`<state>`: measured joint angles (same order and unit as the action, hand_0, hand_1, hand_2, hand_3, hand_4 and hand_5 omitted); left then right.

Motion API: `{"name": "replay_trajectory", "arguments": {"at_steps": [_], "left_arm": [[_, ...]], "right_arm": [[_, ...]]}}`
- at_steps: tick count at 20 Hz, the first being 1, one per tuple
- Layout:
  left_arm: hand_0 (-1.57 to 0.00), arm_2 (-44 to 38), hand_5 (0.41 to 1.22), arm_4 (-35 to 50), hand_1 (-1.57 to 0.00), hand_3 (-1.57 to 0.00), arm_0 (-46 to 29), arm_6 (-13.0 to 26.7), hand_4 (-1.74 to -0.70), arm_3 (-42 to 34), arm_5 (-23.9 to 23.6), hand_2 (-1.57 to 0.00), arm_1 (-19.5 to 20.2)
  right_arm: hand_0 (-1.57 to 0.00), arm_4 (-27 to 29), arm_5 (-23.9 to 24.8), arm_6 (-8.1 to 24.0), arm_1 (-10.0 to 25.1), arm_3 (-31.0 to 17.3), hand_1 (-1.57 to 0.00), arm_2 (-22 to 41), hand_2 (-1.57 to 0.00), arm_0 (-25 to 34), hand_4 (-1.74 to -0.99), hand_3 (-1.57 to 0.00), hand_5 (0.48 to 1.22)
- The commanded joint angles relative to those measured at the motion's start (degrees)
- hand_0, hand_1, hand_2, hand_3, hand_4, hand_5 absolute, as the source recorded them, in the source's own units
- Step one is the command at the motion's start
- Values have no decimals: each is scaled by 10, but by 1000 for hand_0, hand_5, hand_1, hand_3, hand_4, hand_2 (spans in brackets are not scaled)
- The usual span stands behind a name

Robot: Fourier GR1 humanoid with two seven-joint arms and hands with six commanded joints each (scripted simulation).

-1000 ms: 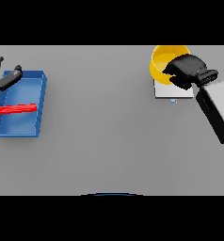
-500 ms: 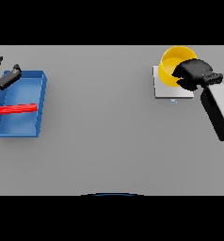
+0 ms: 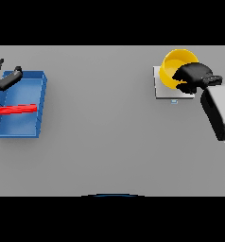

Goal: Pick up the red beaker and tilt it to pour out 1 green nut into yellow bowl. Pick up the yellow bowl and place it on the metallic measuring scale.

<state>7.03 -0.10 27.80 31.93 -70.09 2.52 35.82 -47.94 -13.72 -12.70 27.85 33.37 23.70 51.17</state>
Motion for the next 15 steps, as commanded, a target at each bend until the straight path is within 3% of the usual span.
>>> {"name": "replay_trajectory", "arguments": {"at_steps": [1,4,7,10,15], "left_arm": [[1,-3,774,3,1,1,-2,-4,-836,-6,1,1,3],[1,-4,764,5,1,1,0,-8,-839,-6,1,1,1],[1,-1,754,2,1,1,-4,-3,-831,-9,0,1,3],[1,0,752,0,1,1,-3,-3,-835,-5,-3,1,0],[1,2,760,-1,1,1,-5,-5,-833,-10,-2,1,0]], "right_arm": [[-1335,9,-10,-1,2,2,-1125,-7,-1007,1,-1592,-816,1074],[-757,24,-30,11,-5,0,-673,-19,-579,5,-1513,-476,923],[-387,25,-36,9,-3,-2,-380,-19,-300,5,-1476,-258,847],[-198,17,-38,7,-6,1,-194,-8,-153,3,-1435,-131,817],[-64,14,-50,20,-2,2,-63,-5,-50,-1,-1390,-42,779]]}}
